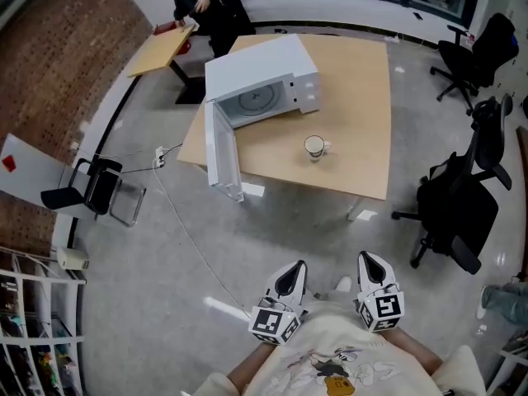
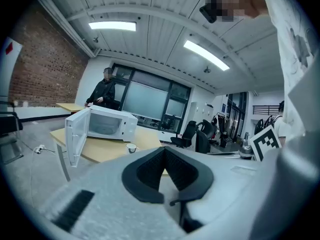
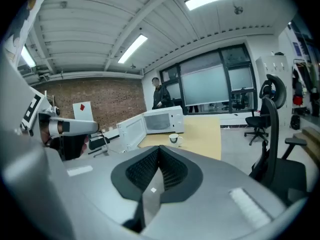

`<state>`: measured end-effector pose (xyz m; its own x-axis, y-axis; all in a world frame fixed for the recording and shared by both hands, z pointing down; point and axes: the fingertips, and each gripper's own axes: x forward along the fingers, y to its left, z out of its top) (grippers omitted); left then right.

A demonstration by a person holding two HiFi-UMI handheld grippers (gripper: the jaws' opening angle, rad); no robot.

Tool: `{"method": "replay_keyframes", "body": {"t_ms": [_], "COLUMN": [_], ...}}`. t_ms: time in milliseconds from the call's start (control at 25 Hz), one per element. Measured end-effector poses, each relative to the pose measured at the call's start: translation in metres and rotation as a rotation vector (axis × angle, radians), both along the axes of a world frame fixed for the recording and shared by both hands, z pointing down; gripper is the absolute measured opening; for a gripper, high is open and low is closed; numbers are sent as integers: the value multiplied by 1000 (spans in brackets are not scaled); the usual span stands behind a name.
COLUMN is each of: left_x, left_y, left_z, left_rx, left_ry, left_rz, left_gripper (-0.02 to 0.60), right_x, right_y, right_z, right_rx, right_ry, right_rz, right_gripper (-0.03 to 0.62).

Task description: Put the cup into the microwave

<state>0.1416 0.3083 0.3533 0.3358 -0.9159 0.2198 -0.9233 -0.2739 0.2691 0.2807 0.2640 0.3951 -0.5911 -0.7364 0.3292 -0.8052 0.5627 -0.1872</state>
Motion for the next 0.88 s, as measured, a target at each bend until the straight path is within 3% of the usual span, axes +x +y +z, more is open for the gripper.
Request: {"method": "replay_keyframes", "body": {"t_ms": [120,200,520,720,880], "left_x": [3,5,17,4,-21], "left_y": [-2,-2,-5,-36,-82], "left_z": [-2,-3,22,13,19], "left_rx": [1,-3,-64,-48,-43], "left_ry": [-4,-9,10,7,16], "left_rz": [-3,-12,-80,-98,-83], "left_gripper": [3,3,3,3,3], "right_x": [3,9,21,18,-10], "right_y": [-3,-5,-12,-41,-82], "right_z": [-9,-12,10,14,18], "right_rx": [26,42,1,-16,-13], "right_ry": [-54,-49,-24,-26,-11], "right_rz": [8,17,-17,-11,-5], "right_gripper": [6,44,24,9,17]}}
